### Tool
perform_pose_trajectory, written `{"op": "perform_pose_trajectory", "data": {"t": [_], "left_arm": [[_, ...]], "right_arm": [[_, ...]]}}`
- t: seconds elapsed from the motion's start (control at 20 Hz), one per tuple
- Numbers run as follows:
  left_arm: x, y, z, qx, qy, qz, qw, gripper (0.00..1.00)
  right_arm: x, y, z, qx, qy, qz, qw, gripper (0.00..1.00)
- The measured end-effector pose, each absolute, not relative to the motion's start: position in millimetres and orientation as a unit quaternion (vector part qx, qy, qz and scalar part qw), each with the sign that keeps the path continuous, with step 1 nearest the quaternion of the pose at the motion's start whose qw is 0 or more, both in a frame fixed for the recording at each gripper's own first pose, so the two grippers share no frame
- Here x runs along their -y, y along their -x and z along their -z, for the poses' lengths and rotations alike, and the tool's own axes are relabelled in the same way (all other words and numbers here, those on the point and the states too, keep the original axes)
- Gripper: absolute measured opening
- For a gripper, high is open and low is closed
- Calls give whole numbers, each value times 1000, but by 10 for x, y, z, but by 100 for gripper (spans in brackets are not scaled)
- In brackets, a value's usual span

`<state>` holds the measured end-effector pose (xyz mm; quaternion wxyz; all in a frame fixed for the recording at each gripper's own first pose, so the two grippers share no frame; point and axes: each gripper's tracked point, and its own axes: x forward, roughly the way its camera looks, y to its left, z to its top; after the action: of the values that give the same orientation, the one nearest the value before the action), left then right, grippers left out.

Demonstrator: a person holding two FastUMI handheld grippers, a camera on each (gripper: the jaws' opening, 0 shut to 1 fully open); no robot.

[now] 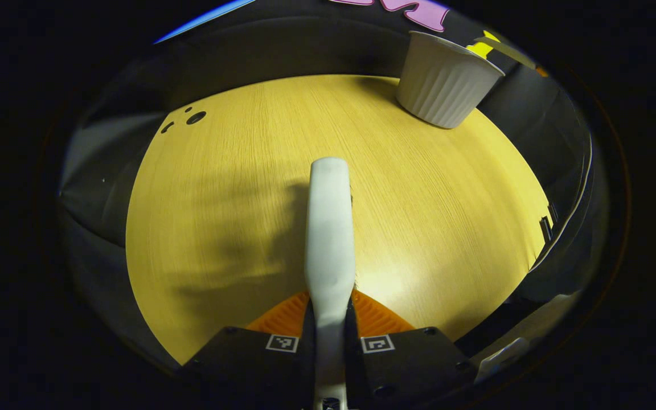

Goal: Pick up the small broom and dustpan from the desktop, sweep the trash into the dustpan with the broom, and then empty the trash into the garbage bin.

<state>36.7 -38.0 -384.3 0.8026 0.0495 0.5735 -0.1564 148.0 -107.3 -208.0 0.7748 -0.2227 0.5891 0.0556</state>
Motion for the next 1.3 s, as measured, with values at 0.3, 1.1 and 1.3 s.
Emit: {"op": "perform_pose_trajectory", "data": {"t": [0.3,1.1,1.3], "left_arm": [[365,-397,3829,-569,-60,146,807,25],[267,-363,3865,-587,-89,93,799,25],[251,-337,3861,-594,-96,74,795,25]], "right_arm": [[421,-621,2204,-564,147,-103,806,35],[-878,532,4931,-625,82,-128,766,35],[-968,525,5296,-629,65,-124,764,36]]}}
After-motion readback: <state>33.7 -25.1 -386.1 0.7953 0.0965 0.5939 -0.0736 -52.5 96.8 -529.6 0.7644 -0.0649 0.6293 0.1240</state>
